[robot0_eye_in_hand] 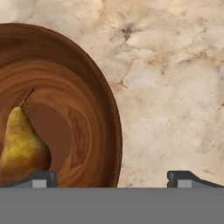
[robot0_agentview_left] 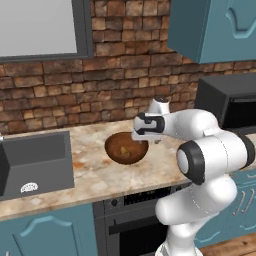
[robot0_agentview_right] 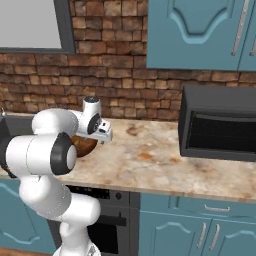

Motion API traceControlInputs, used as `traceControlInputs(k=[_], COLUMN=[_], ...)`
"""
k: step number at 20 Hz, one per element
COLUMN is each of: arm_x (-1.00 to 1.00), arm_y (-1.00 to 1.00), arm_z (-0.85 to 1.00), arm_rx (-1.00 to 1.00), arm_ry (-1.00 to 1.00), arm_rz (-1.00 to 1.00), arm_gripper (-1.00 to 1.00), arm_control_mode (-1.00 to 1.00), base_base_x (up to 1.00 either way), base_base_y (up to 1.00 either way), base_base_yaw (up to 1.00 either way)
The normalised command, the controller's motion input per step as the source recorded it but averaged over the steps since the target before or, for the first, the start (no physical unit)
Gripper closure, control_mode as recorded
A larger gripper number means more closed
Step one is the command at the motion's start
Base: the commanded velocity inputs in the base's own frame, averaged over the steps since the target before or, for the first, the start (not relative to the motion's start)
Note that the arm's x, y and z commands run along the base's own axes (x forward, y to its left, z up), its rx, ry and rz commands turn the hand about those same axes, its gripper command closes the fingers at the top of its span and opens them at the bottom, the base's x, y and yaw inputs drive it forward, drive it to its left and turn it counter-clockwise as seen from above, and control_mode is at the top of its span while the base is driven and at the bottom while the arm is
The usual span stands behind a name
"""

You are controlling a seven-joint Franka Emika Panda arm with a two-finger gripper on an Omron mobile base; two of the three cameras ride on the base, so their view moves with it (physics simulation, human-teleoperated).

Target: Move the mug from next to the sink to the open cabinet. Then, move the bowl with the pear to the fridge to clear the area for faucet cleaning.

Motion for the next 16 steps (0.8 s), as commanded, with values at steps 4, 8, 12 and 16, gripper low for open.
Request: traceControlInputs(k=[4, 8, 12, 16], arm_x=[0.2, 0.1, 0.12, 0.07], arm_y=[0.07, 0.09, 0.14, 0.14], arm_z=[-0.32, -0.25, -0.33, -0.28], arm_rx=[0.04, 0.06, 0.04, 0.02], arm_ry=[0.0, -0.02, -0.03, -0.06], arm_rz=[0.0, 0.0, 0.0, 0.0], arm_gripper=[-1.0, -1.0, -1.0, 1.0], arm_control_mode=[-1.0, -1.0, -1.0, -1.0], base_base_x=[0.0, 0.0, 0.0, 0.0], base_base_y=[0.0, 0.0, 0.0, 0.0], base_base_yaw=[0.0, 0.0, 0.0, 0.0])
